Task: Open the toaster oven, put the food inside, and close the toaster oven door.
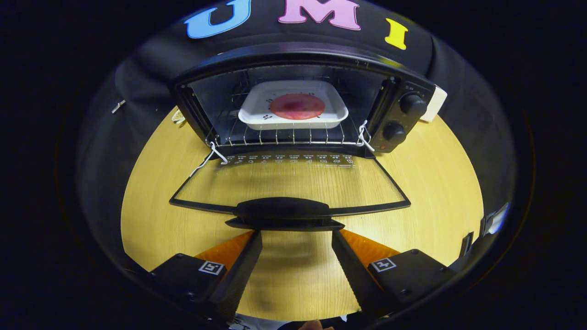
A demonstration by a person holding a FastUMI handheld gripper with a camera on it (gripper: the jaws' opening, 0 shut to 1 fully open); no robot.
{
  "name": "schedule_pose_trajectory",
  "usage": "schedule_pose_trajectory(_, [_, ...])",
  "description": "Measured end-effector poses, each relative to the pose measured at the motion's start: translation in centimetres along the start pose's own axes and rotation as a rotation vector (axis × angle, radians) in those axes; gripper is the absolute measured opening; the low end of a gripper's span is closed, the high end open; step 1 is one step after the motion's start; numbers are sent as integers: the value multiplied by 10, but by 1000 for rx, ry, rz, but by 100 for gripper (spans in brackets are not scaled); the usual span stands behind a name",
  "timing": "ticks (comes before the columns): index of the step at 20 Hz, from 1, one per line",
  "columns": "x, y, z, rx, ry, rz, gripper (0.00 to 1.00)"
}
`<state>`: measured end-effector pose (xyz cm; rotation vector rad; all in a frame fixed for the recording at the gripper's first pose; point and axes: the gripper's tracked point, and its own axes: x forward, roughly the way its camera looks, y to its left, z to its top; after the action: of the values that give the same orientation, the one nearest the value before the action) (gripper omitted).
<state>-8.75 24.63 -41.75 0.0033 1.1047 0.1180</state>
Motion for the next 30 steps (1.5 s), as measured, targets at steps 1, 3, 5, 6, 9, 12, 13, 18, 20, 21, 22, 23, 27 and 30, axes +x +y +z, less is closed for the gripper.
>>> schedule_pose_trajectory(1, [-3, -1, 5, -16, -28, -2, 99])
schedule_pose_trajectory(3, [-11, -4, 17, -28, -96, -7, 100])
schedule_pose_trajectory(5, [-19, -7, 30, -9, -151, -6, 100])
schedule_pose_trajectory(6, [-24, -8, 39, 1, -170, -2, 100])
schedule_pose_trajectory(9, [-41, -16, 63, -10, -258, 3, 100])
schedule_pose_trajectory(12, [-56, -21, 81, -36, -341, -6, 100])
schedule_pose_trajectory(13, [-58, -21, 85, -34, -354, -4, 100])
schedule_pose_trajectory(18, [-68, -30, 104, -51, -417, -13, 100])
schedule_pose_trajectory(20, [-78, -32, 115, -58, -454, -13, 100])
schedule_pose_trajectory(21, [-84, -33, 121, -57, -472, -12, 100])
schedule_pose_trajectory(22, [-93, -33, 128, -48, -494, -6, 100])
schedule_pose_trajectory(23, [-101, -34, 135, -36, -515, 0, 100])
schedule_pose_trajectory(27, [-139, -41, 164, 8, -586, 32, 100])
schedule_pose_trajectory(30, [-176, -51, 187, 15, -660, 51, 100])
